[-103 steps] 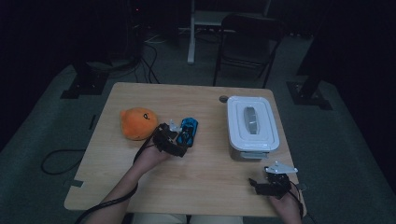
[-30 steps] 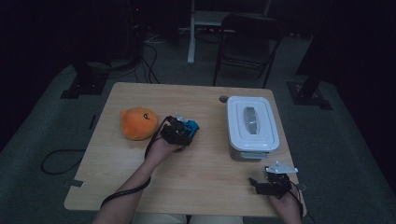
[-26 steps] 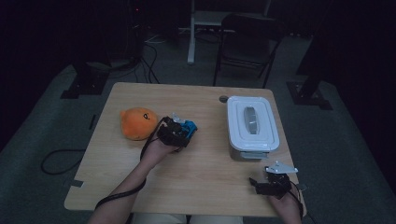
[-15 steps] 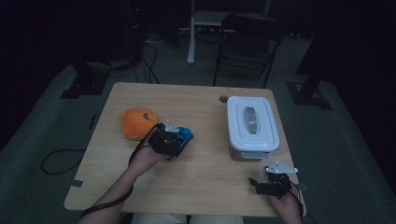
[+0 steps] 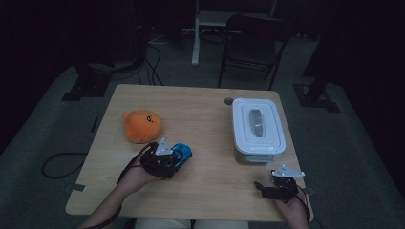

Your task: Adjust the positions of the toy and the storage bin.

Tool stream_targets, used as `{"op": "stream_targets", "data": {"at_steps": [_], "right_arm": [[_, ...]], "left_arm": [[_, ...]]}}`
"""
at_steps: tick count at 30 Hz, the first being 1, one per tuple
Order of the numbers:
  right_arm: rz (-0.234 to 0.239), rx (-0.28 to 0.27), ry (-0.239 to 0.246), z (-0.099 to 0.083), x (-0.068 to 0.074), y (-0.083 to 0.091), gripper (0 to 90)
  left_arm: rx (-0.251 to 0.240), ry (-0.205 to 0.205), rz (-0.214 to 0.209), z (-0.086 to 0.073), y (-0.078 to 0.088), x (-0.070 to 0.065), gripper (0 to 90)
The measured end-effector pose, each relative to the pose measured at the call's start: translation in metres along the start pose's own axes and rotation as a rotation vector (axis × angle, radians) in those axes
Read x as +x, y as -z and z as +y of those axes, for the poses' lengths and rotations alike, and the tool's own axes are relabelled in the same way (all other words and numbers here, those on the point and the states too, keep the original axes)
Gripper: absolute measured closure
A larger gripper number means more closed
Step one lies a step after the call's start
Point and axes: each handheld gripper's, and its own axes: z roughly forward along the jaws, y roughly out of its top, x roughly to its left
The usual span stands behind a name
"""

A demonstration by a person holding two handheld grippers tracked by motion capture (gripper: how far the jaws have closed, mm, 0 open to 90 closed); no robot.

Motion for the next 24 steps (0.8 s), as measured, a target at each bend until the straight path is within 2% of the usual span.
{"op": "stream_targets", "data": {"at_steps": [1,2,4,5,6,7,8,9,11,13,14,15,17,18,19,20,21,22,24], "right_arm": [[0.0,0.0,0.0,0.0,0.0,0.0,15.2],[0.0,0.0,0.0,0.0,0.0,0.0,15.2],[0.0,0.0,0.0,0.0,0.0,0.0,15.3],[0.0,0.0,0.0,0.0,0.0,0.0,15.2],[0.0,0.0,0.0,0.0,0.0,0.0,15.3],[0.0,0.0,0.0,0.0,0.0,0.0,15.2],[0.0,0.0,0.0,0.0,0.0,0.0,15.2],[0.0,0.0,0.0,0.0,0.0,0.0,15.2],[0.0,0.0,0.0,0.0,0.0,0.0,15.2],[0.0,0.0,0.0,0.0,0.0,0.0,15.2],[0.0,0.0,0.0,0.0,0.0,0.0,15.2],[0.0,0.0,0.0,0.0,0.0,0.0,15.2],[0.0,0.0,0.0,0.0,0.0,0.0,15.2],[0.0,0.0,-0.001,0.0,0.0,0.0,15.2],[0.0,0.0,-0.001,0.0,0.0,0.0,15.2],[-0.001,0.0,-0.001,0.0,0.0,0.0,15.2],[-0.001,0.0,-0.001,0.0,0.0,0.0,15.2],[-0.001,0.0,-0.001,0.0,0.0,0.0,15.3],[-0.001,0.0,-0.001,0.0,0.0,0.0,15.2]], "left_arm": [[-0.013,-0.021,0.002,-0.003,0.002,-0.003,25.8],[0.007,-0.024,-0.028,-0.004,0.002,-0.003,25.7],[-0.002,-0.081,-0.038,-0.009,0.004,-0.011,25.7],[0.011,-0.096,-0.078,-0.011,0.004,-0.012,25.7],[-0.009,-0.14,-0.084,-0.014,0.006,-0.017,25.7],[-0.029,-0.154,-0.114,-0.017,0.007,-0.019,25.7],[-0.028,-0.159,-0.16,-0.019,0.008,-0.021,25.7],[-0.032,-0.177,-0.156,-0.021,0.008,-0.025,25.7],[-0.006,-0.194,-0.155,-0.025,0.007,-0.028,25.7],[0.023,-0.186,-0.169,-0.03,0.006,-0.028,25.7],[0.018,-0.209,-0.155,-0.034,0.007,-0.029,25.7],[0.029,-0.192,-0.178,-0.036,0.007,-0.028,25.7],[0.005,-0.215,-0.18,-0.041,0.01,-0.028,25.7],[0.011,-0.187,-0.218,-0.043,0.012,-0.025,25.7],[-0.003,-0.208,-0.214,-0.046,0.014,-0.026,25.7],[0.0,-0.208,-0.22,-0.048,0.015,-0.025,25.7],[0.022,-0.214,-0.242,-0.049,0.016,-0.025,25.7],[0.02,-0.237,-0.228,-0.051,0.016,-0.026,25.7],[0.051,-0.244,-0.247,-0.054,0.017,-0.025,25.7]]}}
